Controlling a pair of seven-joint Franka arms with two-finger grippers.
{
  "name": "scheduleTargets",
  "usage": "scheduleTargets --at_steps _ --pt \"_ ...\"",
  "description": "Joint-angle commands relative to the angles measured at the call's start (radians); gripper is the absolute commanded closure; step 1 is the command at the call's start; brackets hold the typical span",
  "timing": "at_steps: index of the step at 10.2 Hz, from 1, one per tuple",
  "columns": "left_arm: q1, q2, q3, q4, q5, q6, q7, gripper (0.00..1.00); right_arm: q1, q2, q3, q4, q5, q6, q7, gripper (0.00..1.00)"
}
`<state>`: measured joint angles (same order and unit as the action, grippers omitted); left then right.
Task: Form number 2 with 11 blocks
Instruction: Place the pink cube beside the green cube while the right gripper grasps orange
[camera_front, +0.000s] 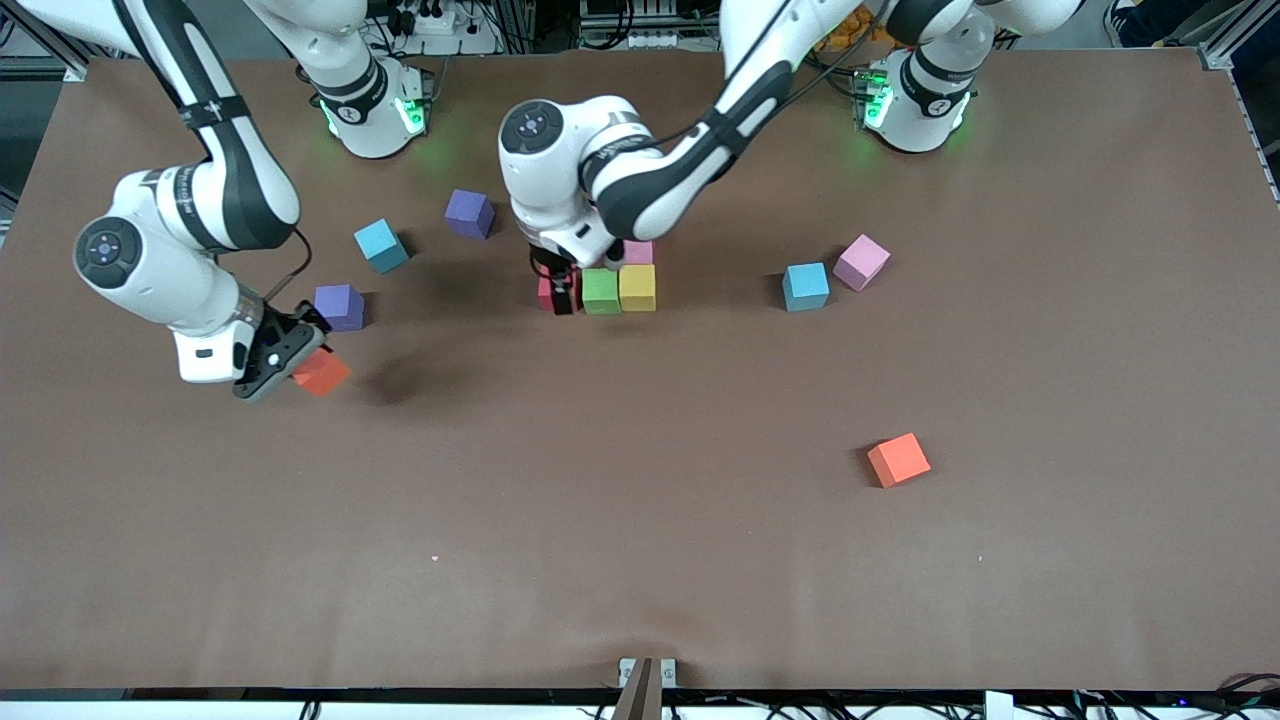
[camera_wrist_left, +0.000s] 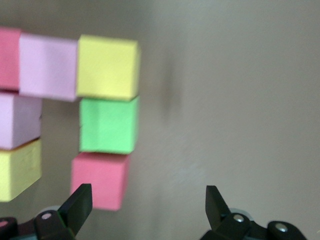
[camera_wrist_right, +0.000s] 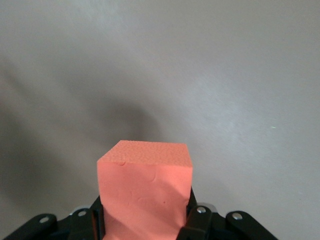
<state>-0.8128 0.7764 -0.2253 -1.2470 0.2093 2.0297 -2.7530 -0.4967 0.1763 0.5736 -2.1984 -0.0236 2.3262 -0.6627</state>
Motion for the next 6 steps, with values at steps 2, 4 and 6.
scheduleTargets --at_steps 2,4,6 --pt "0.162 -0.039 -0.008 -0.061 0.027 -0.062 0.054 0.00 0.157 -0.009 -0.004 -0.003 0.037 0.001 0.391 0.73" --pt "0.287 -0.098 -0.011 -0.118 0.024 -0.074 0.181 0.00 0.257 0.003 -0.003 -0.003 0.037 0.022 0.625 0.73" --pt "0.424 -0.126 -0.011 -0.152 0.025 -0.062 0.268 0.00 0.366 0.028 -0.003 -0.003 0.037 0.079 0.861 0.73"
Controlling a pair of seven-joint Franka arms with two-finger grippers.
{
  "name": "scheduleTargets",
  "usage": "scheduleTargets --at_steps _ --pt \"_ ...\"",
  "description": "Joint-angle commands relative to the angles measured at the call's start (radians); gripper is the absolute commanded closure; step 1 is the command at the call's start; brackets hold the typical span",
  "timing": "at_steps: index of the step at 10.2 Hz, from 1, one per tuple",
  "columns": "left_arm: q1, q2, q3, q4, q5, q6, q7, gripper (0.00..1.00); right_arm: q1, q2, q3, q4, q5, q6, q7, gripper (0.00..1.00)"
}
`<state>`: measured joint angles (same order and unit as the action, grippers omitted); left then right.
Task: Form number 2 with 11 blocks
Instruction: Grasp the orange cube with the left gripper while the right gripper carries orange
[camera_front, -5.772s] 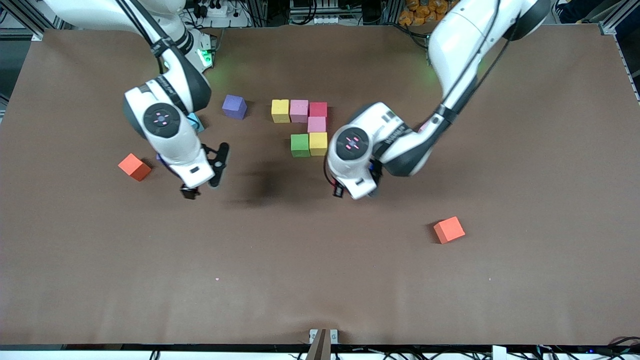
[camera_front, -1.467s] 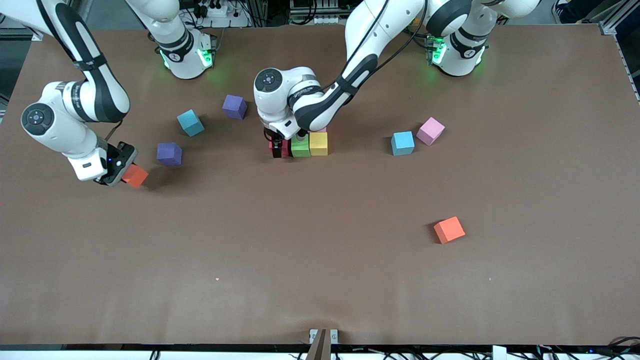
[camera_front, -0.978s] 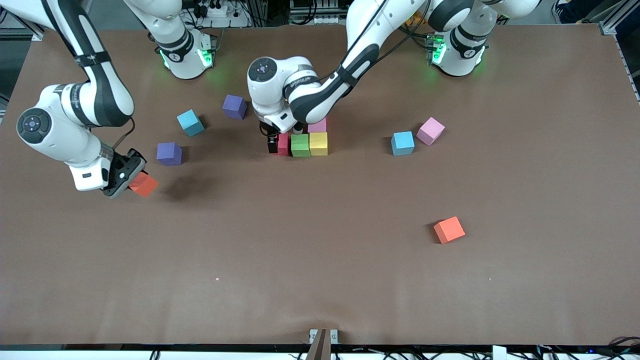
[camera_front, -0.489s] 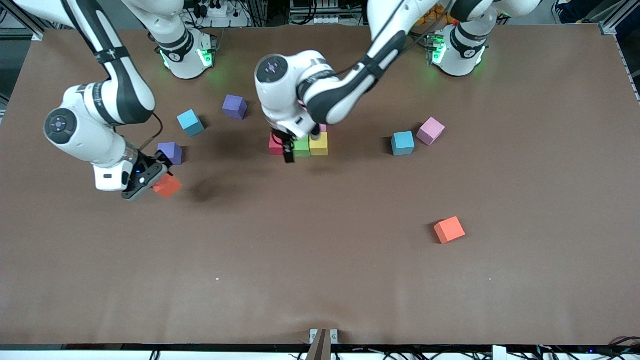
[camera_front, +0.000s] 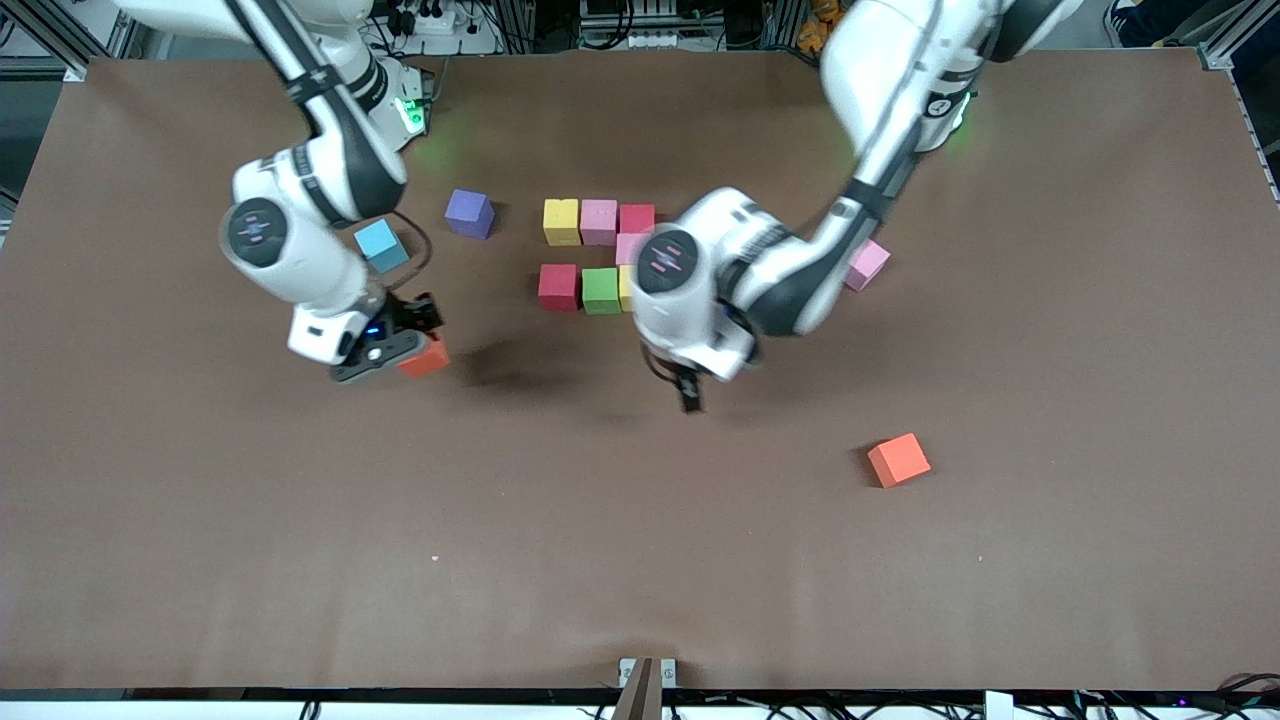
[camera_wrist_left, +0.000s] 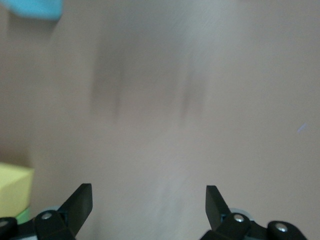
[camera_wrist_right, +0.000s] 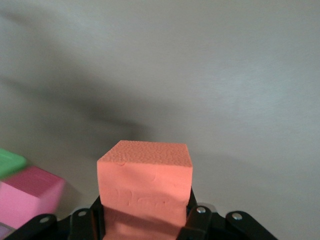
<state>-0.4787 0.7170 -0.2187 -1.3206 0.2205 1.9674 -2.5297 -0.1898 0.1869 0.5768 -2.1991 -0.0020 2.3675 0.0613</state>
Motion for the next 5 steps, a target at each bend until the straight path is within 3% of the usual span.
scheduleTargets --at_steps 1,3,5 --pt "0.147 -0.062 -0.018 -0.080 0.016 0.011 0.061 0.00 0.105 0.037 -0.006 -0.001 0.016 0.079 0.247 0.73" --pt "0.242 -0.054 -0.018 -0.097 0.019 0.043 0.093 0.00 0.223 0.110 -0.015 0.037 -0.006 0.143 0.427 0.73" --pt "0.322 -0.062 -0.018 -0.175 0.019 0.153 0.114 0.00 0.315 0.182 -0.049 0.097 -0.027 0.147 0.546 0.73"
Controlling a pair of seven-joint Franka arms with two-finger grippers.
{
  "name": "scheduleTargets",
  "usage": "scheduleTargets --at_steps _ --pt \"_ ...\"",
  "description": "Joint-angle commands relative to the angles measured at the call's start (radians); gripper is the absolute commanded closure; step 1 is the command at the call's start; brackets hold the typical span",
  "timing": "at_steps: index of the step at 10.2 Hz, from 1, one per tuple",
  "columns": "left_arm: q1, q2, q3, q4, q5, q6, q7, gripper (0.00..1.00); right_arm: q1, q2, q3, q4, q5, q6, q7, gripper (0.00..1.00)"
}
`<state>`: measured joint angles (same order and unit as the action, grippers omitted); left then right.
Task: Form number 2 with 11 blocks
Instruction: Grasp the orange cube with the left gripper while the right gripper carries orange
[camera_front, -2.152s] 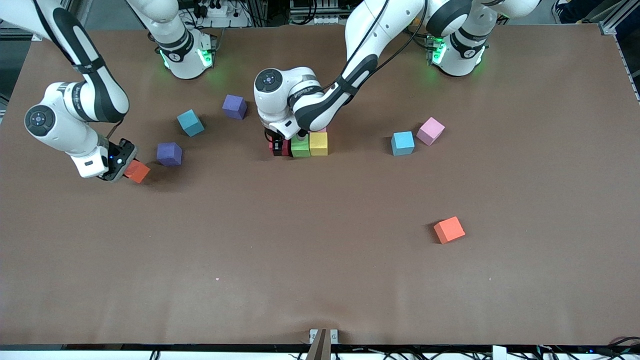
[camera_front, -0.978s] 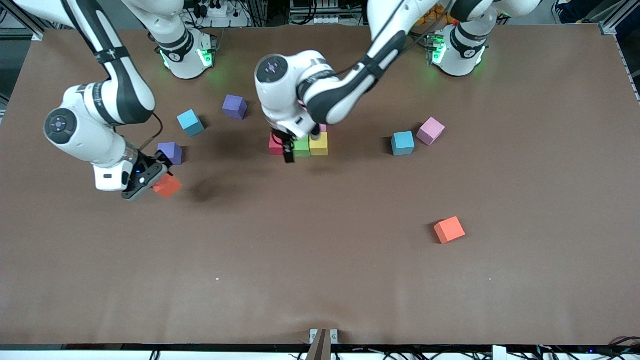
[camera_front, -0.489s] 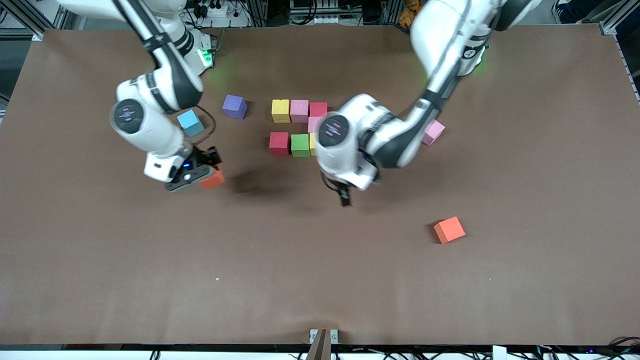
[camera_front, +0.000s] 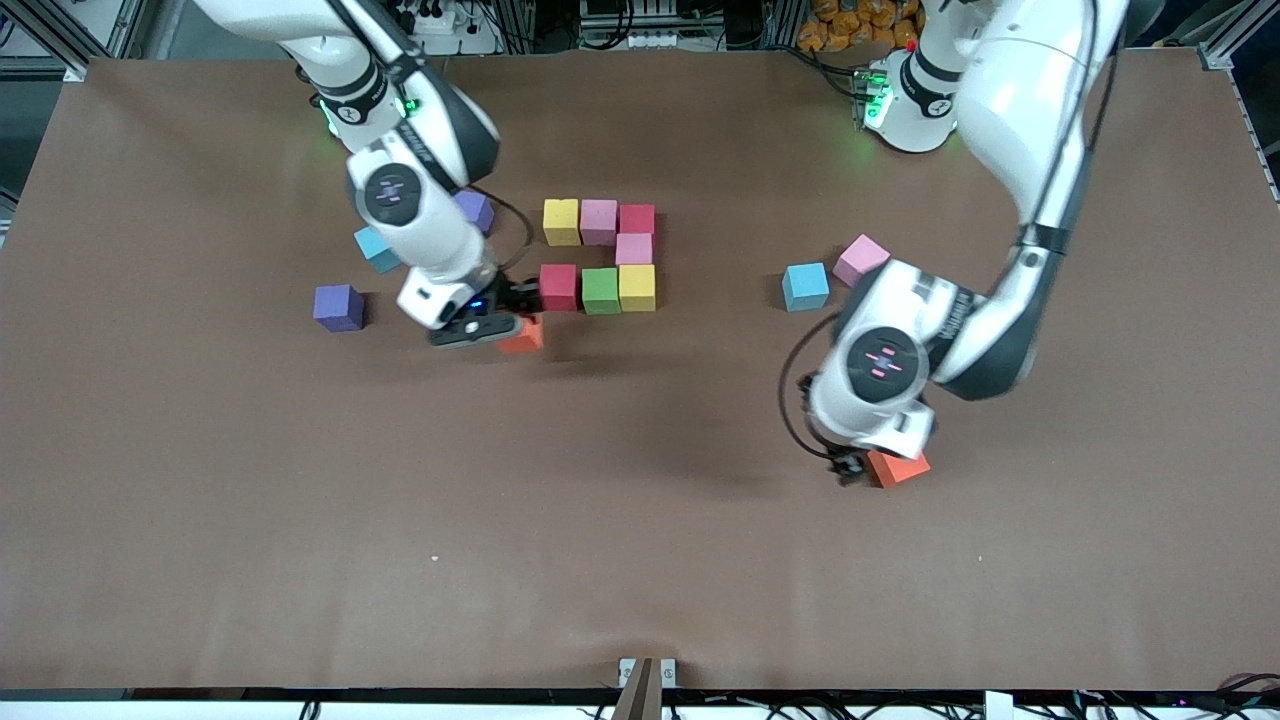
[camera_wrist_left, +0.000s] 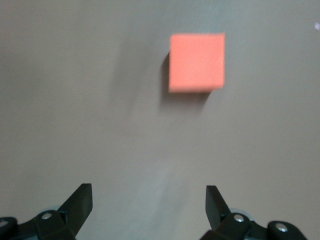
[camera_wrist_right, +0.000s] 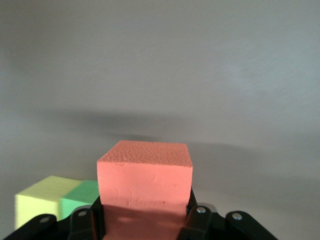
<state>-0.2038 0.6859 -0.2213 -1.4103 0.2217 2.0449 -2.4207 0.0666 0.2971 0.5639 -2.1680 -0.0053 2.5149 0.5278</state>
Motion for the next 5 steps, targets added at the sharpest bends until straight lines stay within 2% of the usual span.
scheduleTargets --at_steps 1,2,3,5 --pt "0.076 -0.028 -0.015 -0.107 0.018 0.118 0.027 0.00 0.144 0.097 -0.095 0.077 -0.091 0.002 0.159 0.73" --pt "0.101 -0.025 -0.015 -0.131 0.018 0.145 0.055 0.00 0.216 0.120 -0.164 0.086 -0.216 0.005 0.244 0.73" --pt "0.127 -0.025 -0.015 -0.160 0.013 0.168 0.089 0.00 0.220 0.140 -0.170 0.086 -0.304 0.010 0.308 0.73" --pt "0.162 -0.022 -0.016 -0.187 0.011 0.189 0.115 0.00 0.222 0.145 -0.170 0.074 -0.318 0.030 0.330 0.73"
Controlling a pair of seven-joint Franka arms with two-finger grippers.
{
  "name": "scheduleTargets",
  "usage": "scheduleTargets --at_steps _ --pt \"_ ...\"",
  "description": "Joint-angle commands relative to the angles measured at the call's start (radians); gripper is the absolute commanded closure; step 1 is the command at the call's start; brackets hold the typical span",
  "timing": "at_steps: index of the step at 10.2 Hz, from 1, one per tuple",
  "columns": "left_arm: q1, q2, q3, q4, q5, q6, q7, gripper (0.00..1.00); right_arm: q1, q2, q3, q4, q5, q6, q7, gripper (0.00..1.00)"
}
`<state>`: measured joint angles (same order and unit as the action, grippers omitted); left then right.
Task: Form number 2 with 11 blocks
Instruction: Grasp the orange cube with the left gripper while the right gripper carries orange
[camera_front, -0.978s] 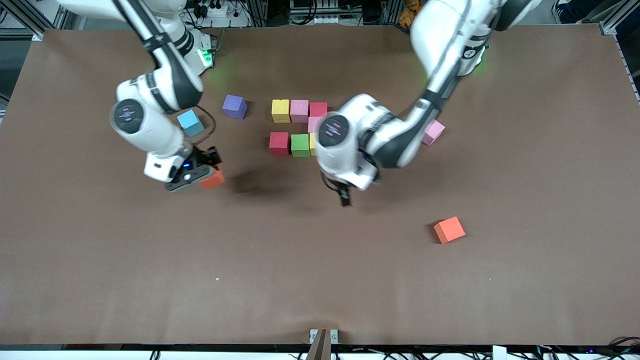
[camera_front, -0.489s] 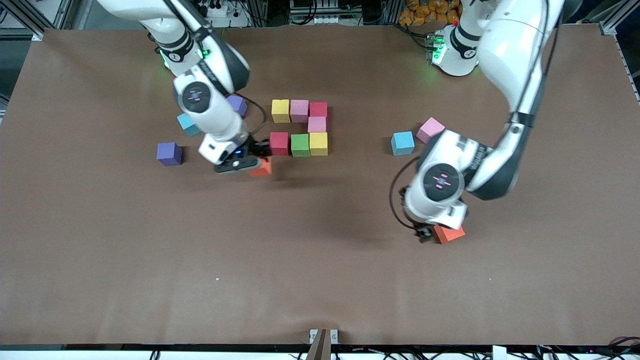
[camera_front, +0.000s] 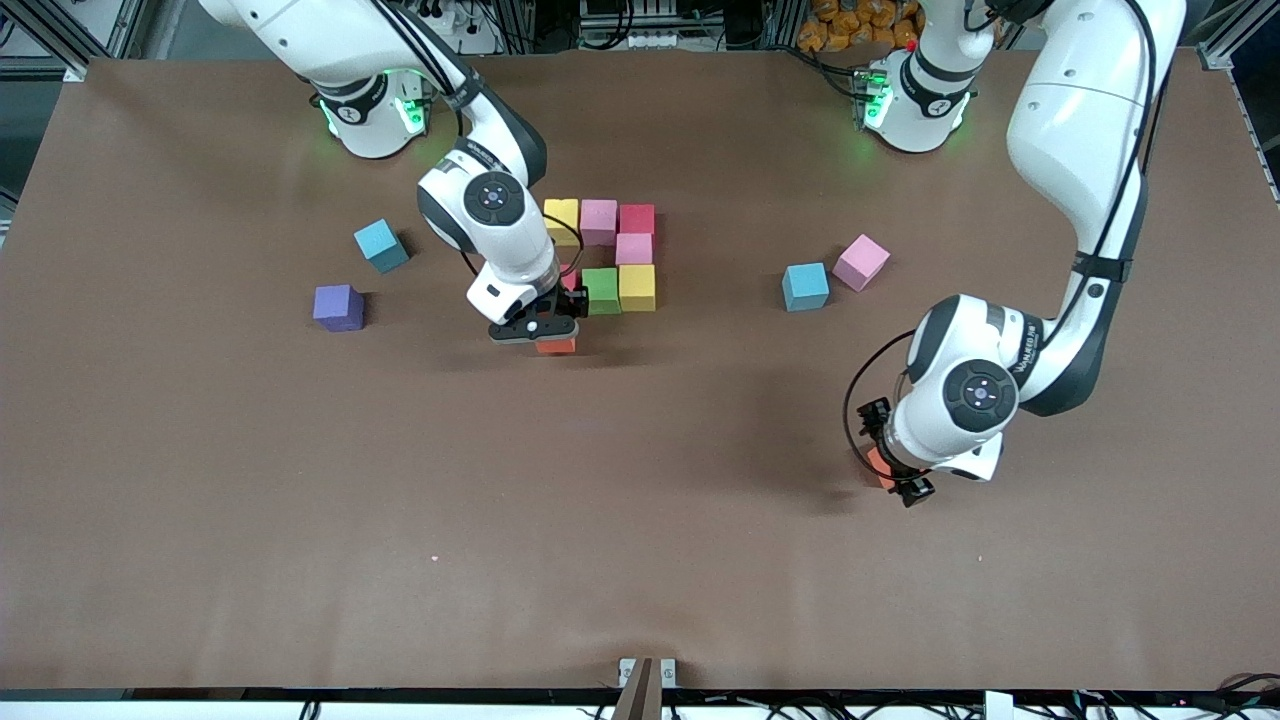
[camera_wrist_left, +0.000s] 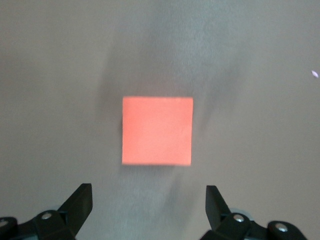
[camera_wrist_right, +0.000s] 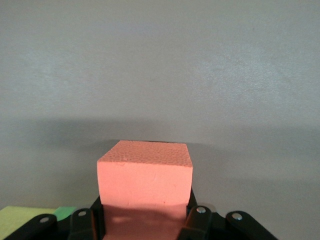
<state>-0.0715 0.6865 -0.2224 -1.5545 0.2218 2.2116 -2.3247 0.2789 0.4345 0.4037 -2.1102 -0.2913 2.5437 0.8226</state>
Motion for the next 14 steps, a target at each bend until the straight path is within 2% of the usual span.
scheduleTargets --at_steps 1,6,14 --pt "0.036 -0.010 -0.014 -0.050 0.011 0.043 0.022 0.00 0.011 0.009 -0.008 0.016 -0.031 0.001 0.039 0.73" --pt "0.049 0.022 -0.012 -0.070 0.011 0.077 0.030 0.00 0.009 0.029 -0.008 -0.042 -0.035 0.079 0.049 0.73" --pt "0.070 0.047 -0.011 -0.073 0.022 0.102 0.031 0.00 0.002 0.029 -0.003 -0.054 -0.034 0.066 0.055 0.73"
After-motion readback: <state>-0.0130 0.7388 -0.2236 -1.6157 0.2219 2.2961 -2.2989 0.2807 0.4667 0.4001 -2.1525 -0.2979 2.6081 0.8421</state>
